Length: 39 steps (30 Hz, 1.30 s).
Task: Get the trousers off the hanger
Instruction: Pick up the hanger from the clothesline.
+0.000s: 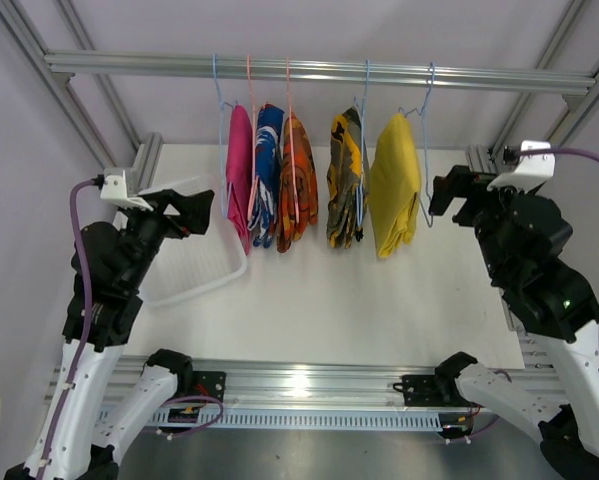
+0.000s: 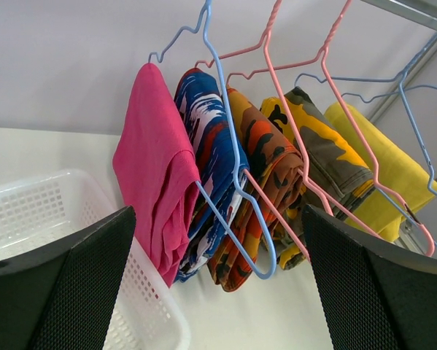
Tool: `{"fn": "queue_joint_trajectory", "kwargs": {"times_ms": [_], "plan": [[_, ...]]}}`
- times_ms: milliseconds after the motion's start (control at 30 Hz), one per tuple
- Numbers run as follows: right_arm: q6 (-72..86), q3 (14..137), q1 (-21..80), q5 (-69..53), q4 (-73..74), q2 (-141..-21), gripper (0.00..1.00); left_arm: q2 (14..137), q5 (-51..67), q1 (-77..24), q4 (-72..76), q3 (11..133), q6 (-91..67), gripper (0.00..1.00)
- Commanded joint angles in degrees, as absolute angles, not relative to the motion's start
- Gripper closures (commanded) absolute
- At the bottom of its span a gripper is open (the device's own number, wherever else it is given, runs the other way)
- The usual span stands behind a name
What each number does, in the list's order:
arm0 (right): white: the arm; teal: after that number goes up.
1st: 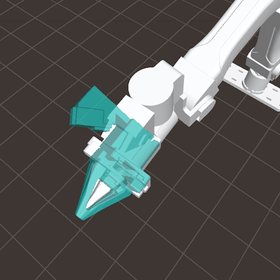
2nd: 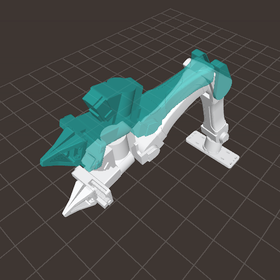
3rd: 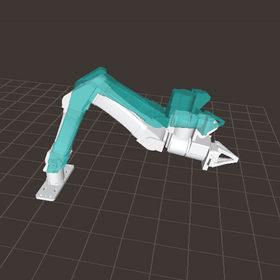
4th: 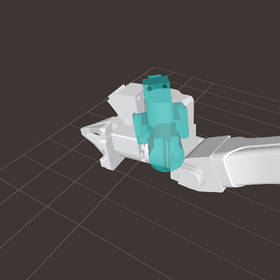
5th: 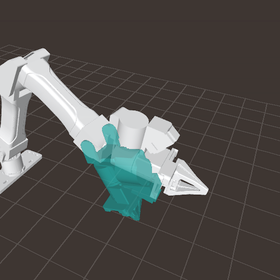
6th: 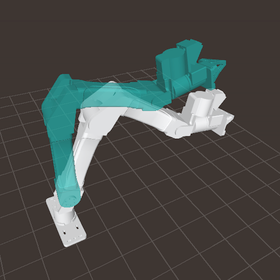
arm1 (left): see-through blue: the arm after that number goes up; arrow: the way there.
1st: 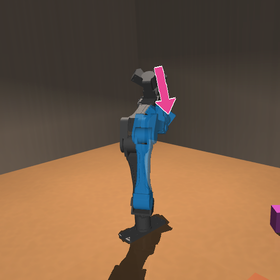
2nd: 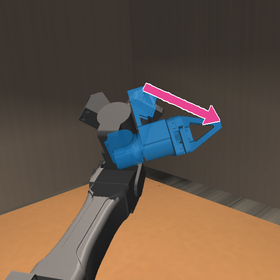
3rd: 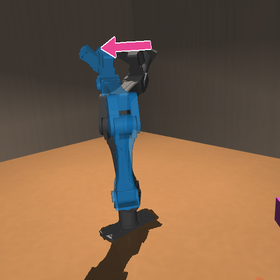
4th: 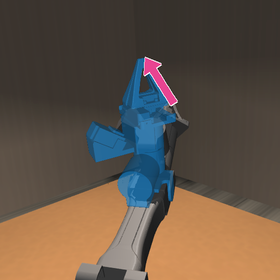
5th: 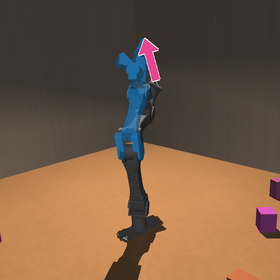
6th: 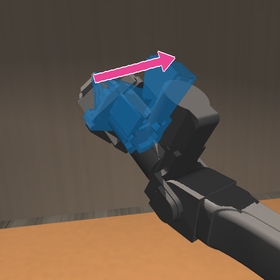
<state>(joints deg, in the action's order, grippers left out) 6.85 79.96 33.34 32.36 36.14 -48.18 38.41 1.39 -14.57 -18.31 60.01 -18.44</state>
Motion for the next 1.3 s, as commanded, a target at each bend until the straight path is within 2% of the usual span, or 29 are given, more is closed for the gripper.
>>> {"fn": "queue_joint_trajectory", "kwargs": {"times_ms": [0, 233, 300, 467, 667, 833, 1267], "plan": [[6.15, 88.74, 29.63, 23.06, 37.78, -54.11, 0.01, 39.29, 4.74, -12.22, -16.79, 60.12, -20.65, 0.01], [11.42, 97.20, 15.04, 1.88, 40.43, -63.71, 0.00, 39.46, 5.45, -10.90, -16.87, 60.21, -20.83, 0.00], [13.44, 97.73, 11.63, -2.96, 39.91, -65.03, 0.00, 39.29, 5.19, -10.90, -16.88, 60.03, -20.66, 0.01], [20.64, 95.11, 2.82, -24.99, 35.52, -67.67, 0.01, 39.20, 5.54, -10.46, -16.96, 60.29, -20.57, 0.01], [23.64, 92.46, -2.37, -31.37, 31.47, -67.06, 0.01, 38.93, 5.62, -10.37, -16.87, 60.21, -20.39, 0.01], [32.57, 86.32, -5.62, -45.24, 20.85, -68.38, 0.01, 39.02, 5.54, -10.37, -17.14, 60.47, -19.78, 0.01], [41.47, 79.02, -8.35, -55.01, 3.54, -72.77, 0.01, 38.32, 5.54, -10.28, -17.14, 60.47, -18.98, 0.01]]}}
